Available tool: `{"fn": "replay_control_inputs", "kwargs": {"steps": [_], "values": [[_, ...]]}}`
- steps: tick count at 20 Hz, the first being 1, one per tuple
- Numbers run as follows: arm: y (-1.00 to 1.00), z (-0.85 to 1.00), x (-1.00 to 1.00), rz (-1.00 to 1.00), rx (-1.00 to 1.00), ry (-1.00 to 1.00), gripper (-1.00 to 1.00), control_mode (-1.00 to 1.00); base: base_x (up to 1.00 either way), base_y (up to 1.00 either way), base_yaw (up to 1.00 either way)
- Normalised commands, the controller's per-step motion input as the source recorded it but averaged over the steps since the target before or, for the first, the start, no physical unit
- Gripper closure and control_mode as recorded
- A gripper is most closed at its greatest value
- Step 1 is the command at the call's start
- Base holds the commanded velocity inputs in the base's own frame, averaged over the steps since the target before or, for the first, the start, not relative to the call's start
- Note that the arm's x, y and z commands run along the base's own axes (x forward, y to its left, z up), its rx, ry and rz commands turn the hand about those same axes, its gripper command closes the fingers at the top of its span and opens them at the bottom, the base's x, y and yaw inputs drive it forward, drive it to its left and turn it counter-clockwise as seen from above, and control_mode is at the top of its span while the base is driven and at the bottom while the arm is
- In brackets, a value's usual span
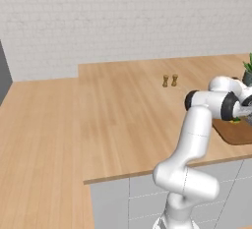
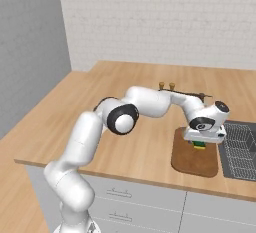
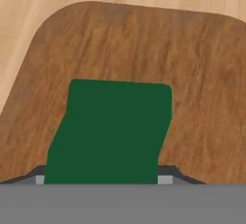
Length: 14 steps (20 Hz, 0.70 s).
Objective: Pick up the sponge from the counter and clean the cutting board by briefly scrubbing or pressing down on the cutting board. Once finished, release the sponge.
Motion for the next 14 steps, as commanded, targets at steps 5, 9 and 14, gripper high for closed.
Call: {"fn": "replay_control_inputs", "kwargs": {"steps": [5,9,14], "values": [[0.0,-0.1,-0.99,0.01,0.0,-0.08,1.0,-1.0,0.0,0.0,0.0],[0.03,0.0,-1.0,0.02,0.0,-0.19,1.0,-1.0,0.0,0.0,0.0],[0.01,0.0,-1.0,0.05,0.0,-0.17,1.0,-1.0,0.0,0.0,0.0]]}}
